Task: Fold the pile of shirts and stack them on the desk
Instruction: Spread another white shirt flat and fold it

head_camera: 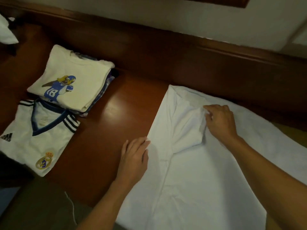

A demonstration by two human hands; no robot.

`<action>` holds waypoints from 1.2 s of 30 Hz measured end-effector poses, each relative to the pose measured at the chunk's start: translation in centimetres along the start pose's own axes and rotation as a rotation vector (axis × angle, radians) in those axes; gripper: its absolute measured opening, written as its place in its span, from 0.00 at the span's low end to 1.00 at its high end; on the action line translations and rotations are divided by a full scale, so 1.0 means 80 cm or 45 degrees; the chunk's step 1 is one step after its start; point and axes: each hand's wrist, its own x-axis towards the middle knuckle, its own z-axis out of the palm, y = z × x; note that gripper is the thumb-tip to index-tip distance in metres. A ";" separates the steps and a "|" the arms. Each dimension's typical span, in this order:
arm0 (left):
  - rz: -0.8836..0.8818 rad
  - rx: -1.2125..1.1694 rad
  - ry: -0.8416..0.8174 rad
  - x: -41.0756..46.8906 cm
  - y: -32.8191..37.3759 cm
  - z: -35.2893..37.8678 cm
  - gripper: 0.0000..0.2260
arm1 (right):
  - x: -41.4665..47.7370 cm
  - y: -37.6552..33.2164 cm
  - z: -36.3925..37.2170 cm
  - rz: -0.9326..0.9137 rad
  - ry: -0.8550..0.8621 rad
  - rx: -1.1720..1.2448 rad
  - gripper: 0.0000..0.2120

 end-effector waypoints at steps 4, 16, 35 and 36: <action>-0.304 -0.359 -0.115 0.133 0.038 0.000 0.19 | -0.009 0.049 -0.023 0.082 0.033 -0.082 0.18; -0.526 -0.692 -0.177 0.339 0.078 0.015 0.14 | 0.050 0.062 -0.021 0.163 -0.080 -0.260 0.17; 0.888 0.178 0.017 0.233 -0.005 -0.003 0.05 | -0.017 0.111 -0.028 -0.538 0.101 -0.258 0.13; 0.878 0.190 0.011 0.233 -0.007 -0.005 0.08 | -0.017 0.112 -0.027 -0.530 0.114 -0.264 0.12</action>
